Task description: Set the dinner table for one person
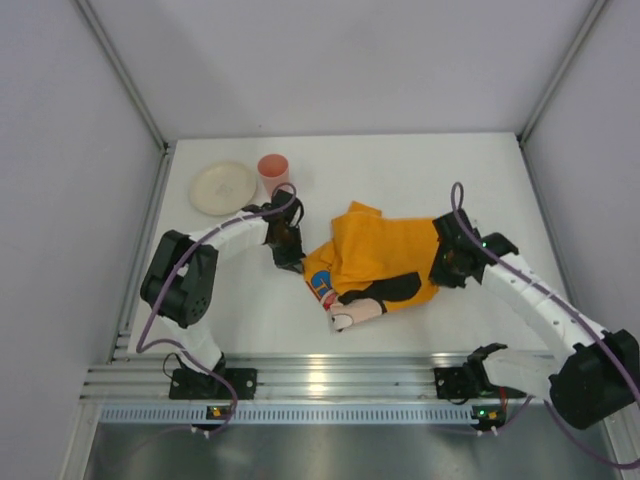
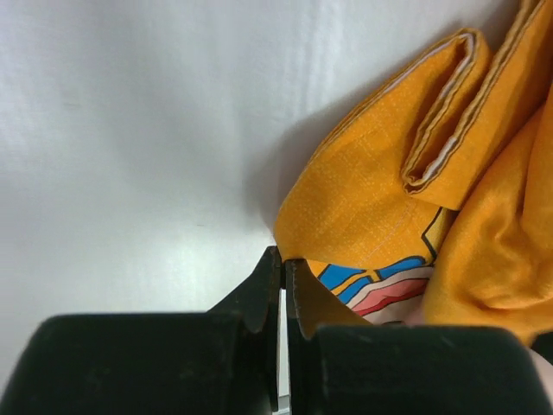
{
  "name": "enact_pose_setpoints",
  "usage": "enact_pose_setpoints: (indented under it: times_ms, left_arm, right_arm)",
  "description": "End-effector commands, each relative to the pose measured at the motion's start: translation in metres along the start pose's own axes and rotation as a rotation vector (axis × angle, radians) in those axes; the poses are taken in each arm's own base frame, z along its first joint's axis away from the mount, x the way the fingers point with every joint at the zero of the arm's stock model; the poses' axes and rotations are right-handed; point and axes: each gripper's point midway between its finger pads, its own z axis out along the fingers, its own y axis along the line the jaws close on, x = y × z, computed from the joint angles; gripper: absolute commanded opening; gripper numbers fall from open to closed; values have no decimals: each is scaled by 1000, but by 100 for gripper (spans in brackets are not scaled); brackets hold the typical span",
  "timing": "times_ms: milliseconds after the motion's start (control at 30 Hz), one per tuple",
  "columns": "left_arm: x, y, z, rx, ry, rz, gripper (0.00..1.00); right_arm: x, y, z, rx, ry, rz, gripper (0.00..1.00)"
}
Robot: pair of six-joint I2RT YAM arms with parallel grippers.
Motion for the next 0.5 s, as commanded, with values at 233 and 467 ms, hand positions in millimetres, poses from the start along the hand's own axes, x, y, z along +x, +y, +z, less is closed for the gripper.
enact_pose_setpoints:
  times_ms: [233, 467]
  left_arm:
    - [-107, 25, -158, -78, -530, -158, 0]
    - [-138, 11, -200, -102, -578, -206, 0]
  right_arm:
    - [-214, 2, -47, 23, -271, 47, 0]
    - [-274, 48, -70, -140, -262, 100, 0]
